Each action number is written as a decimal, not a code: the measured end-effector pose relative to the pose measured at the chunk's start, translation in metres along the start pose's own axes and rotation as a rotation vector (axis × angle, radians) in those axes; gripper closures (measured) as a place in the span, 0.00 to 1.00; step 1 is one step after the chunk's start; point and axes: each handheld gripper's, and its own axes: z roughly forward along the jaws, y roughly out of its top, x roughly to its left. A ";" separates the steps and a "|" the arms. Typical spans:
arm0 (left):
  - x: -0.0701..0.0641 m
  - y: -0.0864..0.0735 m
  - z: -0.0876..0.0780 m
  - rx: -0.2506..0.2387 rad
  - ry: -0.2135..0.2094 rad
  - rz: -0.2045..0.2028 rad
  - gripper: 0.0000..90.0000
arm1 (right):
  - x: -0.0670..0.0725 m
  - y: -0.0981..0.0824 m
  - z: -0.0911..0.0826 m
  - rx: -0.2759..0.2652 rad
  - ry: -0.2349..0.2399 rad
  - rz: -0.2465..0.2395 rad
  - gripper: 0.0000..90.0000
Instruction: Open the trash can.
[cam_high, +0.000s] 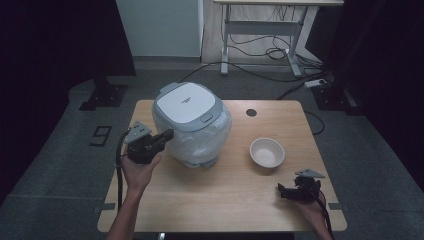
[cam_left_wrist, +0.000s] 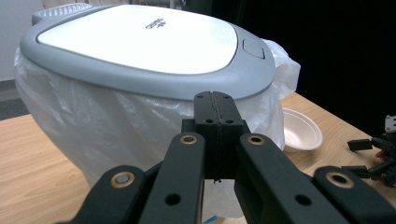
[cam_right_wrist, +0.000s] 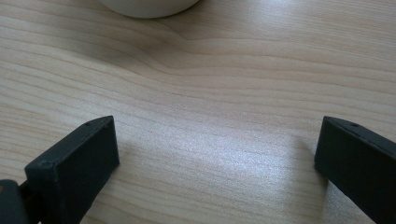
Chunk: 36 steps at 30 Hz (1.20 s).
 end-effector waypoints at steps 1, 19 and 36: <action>0.000 0.000 0.000 0.000 0.000 0.000 1.00 | 0.000 0.000 0.000 0.000 0.000 0.000 0.00; -0.010 0.017 0.018 0.009 -0.017 0.020 1.00 | 0.000 0.000 0.000 0.001 0.001 0.001 0.00; -0.019 0.030 0.033 0.022 -0.033 0.036 1.00 | 0.000 0.000 0.000 0.001 0.000 0.001 0.00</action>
